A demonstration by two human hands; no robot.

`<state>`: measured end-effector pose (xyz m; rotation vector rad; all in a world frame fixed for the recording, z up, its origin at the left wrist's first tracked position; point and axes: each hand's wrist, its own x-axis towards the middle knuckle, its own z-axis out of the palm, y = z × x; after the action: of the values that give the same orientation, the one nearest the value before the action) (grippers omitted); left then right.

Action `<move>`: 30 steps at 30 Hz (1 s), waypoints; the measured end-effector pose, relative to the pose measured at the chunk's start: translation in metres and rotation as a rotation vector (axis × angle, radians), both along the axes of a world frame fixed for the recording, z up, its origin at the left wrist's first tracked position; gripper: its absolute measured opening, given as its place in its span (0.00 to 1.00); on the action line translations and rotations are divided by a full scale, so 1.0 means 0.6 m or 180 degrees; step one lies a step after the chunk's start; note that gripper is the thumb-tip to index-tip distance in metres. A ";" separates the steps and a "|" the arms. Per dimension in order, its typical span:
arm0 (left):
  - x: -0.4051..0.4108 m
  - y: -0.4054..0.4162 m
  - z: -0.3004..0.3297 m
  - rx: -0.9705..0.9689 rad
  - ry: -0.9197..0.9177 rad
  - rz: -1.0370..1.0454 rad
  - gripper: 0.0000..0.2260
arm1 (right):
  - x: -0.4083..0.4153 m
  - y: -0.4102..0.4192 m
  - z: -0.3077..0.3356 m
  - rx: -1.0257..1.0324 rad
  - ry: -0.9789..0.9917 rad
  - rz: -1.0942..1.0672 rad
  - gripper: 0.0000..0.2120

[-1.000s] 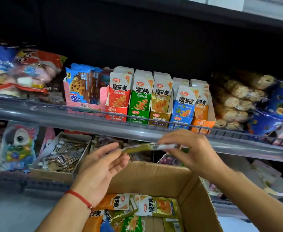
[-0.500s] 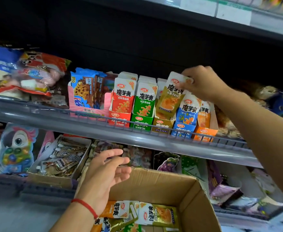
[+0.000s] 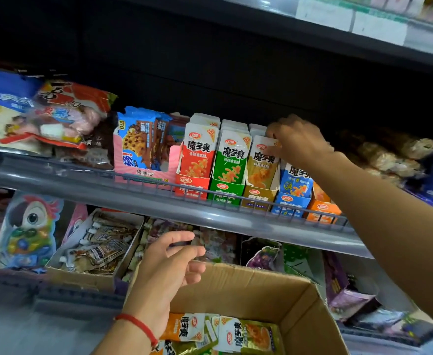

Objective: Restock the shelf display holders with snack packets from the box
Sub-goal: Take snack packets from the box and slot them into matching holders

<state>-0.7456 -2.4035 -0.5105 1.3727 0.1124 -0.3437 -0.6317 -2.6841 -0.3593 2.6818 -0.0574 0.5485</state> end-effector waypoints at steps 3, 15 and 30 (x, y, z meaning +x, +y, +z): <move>0.003 0.005 -0.006 0.0456 -0.0319 -0.0057 0.10 | -0.028 0.008 -0.011 0.0022 -0.0402 0.0554 0.18; -0.026 0.019 -0.070 0.3424 -0.1588 -0.1439 0.15 | -0.241 0.109 -0.392 0.0671 0.2794 0.1084 0.23; 0.011 0.028 -0.084 0.3086 -0.1300 -0.0733 0.14 | -0.225 0.142 -0.590 -0.0296 0.2124 0.2290 0.12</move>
<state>-0.7389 -2.3869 -0.5609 2.3992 -0.2573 -0.1868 -0.7667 -2.5986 -0.7131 2.5922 1.1048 -0.1836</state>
